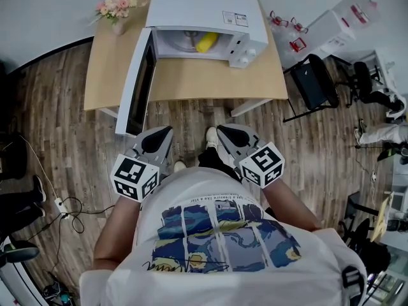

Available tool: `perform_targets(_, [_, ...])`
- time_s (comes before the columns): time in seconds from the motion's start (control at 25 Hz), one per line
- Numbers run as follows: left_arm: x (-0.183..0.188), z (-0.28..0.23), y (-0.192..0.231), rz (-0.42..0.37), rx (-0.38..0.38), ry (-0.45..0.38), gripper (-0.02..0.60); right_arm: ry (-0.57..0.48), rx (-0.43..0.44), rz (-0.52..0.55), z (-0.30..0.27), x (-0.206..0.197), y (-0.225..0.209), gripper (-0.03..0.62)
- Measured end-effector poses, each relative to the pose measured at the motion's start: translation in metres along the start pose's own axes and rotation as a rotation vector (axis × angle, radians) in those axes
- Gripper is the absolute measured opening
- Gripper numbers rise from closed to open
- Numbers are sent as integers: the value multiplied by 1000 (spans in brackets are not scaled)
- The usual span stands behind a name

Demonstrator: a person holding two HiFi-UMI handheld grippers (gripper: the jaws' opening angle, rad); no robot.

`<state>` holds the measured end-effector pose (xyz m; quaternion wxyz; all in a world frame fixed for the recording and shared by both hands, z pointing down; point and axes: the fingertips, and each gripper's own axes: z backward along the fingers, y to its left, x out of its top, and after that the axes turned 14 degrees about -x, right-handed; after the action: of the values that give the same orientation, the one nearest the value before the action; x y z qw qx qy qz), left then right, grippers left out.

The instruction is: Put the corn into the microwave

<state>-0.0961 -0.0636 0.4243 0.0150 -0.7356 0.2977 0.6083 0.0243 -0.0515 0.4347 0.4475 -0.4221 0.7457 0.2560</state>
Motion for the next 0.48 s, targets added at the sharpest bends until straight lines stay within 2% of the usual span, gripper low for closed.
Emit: perform_targets(0.48, [-11,12,-12,4,0,-8,8,-1,-7,28,11,-4,14,11])
